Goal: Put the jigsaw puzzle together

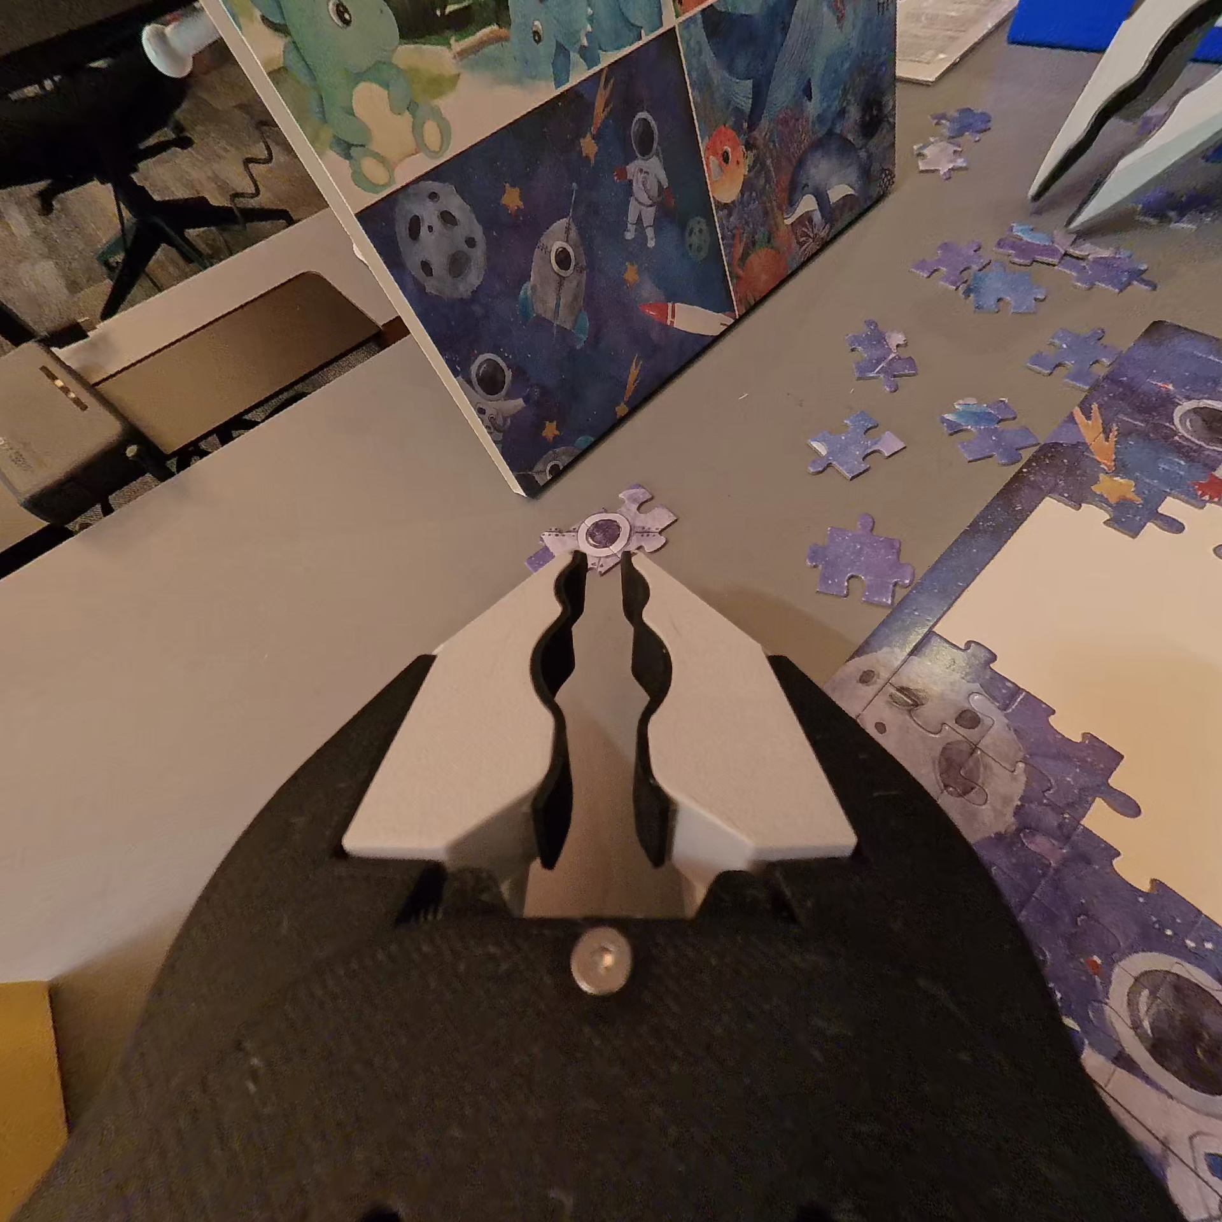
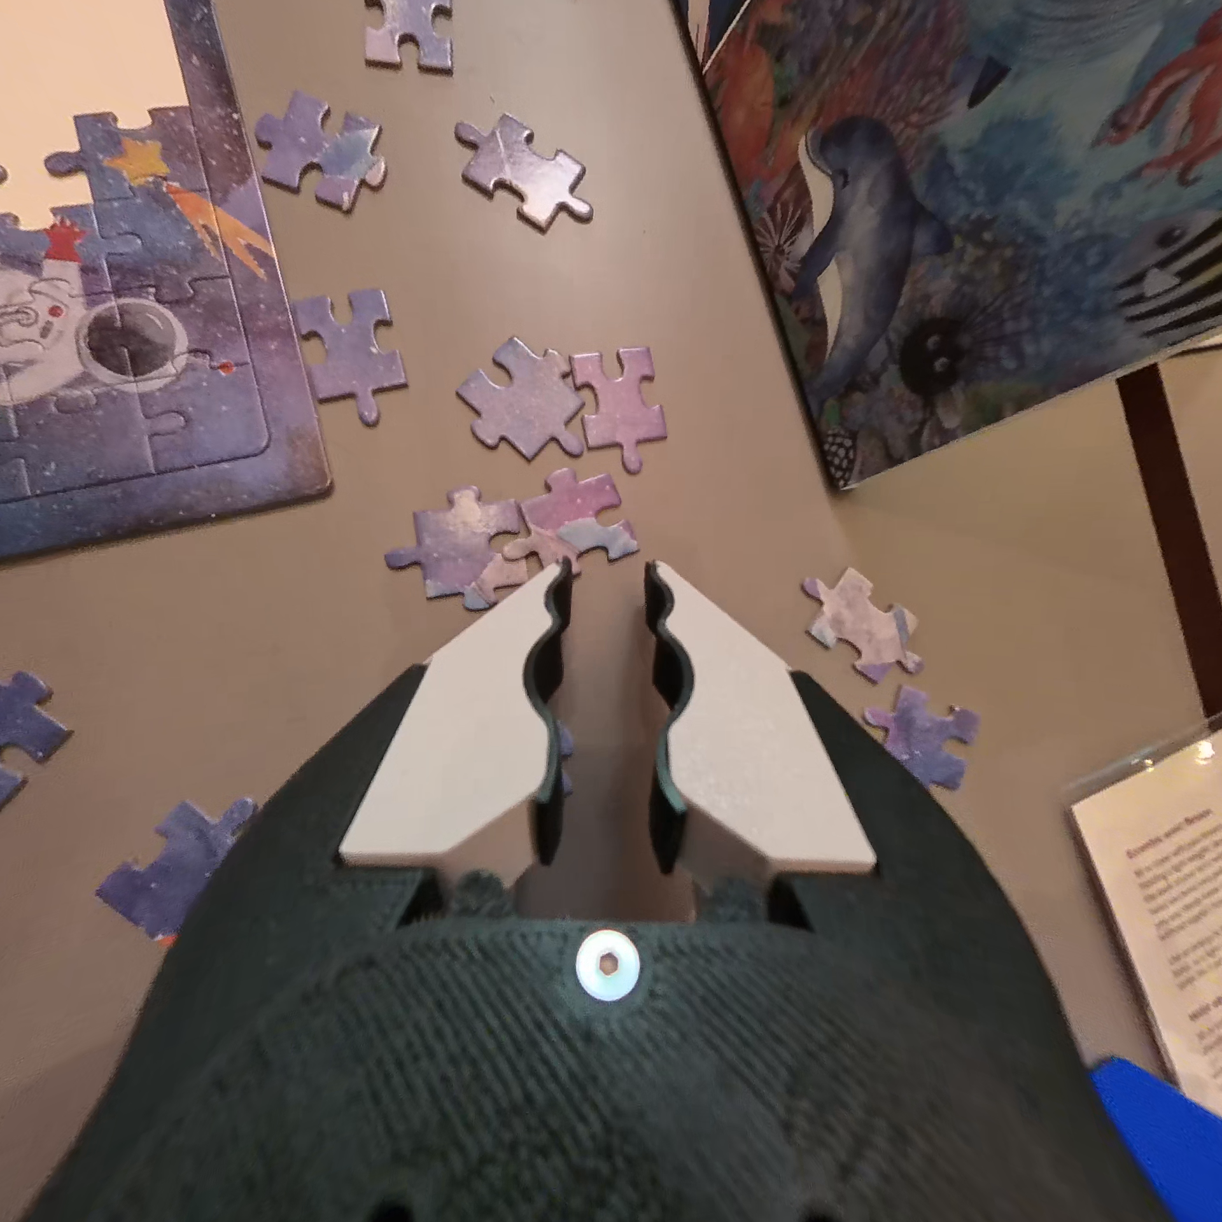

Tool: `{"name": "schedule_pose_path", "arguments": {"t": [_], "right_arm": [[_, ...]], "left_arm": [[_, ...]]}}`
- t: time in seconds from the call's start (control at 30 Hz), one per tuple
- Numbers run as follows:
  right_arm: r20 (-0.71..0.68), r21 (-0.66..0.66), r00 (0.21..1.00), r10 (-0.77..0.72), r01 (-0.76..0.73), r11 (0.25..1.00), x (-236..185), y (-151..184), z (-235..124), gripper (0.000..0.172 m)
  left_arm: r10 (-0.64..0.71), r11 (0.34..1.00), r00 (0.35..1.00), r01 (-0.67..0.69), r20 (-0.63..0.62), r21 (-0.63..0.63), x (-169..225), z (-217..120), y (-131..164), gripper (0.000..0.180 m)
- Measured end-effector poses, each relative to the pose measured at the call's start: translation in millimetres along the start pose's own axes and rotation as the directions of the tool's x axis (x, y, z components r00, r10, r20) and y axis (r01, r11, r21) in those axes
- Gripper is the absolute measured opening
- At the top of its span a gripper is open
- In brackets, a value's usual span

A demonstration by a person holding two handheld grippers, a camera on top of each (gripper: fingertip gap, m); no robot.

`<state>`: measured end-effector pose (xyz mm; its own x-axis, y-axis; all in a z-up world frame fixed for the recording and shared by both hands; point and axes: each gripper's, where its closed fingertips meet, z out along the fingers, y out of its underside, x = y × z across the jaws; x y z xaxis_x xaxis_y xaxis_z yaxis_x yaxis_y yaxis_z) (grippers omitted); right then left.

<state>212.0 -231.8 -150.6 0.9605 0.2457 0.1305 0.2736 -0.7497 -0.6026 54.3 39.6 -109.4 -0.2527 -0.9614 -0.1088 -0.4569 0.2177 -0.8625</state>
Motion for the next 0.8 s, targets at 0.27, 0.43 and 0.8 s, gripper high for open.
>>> {"name": "schedule_pose_path", "arguments": {"t": [0.27,0.43,0.8], "right_arm": [[0.044,-0.023,0.999,-0.014,0.015,1.000,-10,0,4,0.019],[0.071,-0.027,0.997,-0.011,0.013,1.000,-16,0,4,0.019],[0.039,-0.007,0.999,-0.030,0.030,1.000,-15,-11,6,0.020]], "left_arm": [[-0.002,1.000,1.000,0.002,0.002,0.000,-1,0,0,0.009],[-0.001,1.000,1.000,0.001,0.003,-0.001,-1,0,0,0.009],[0.000,1.000,1.000,0.000,0.003,-0.001,-1,0,0,0.009]]}}
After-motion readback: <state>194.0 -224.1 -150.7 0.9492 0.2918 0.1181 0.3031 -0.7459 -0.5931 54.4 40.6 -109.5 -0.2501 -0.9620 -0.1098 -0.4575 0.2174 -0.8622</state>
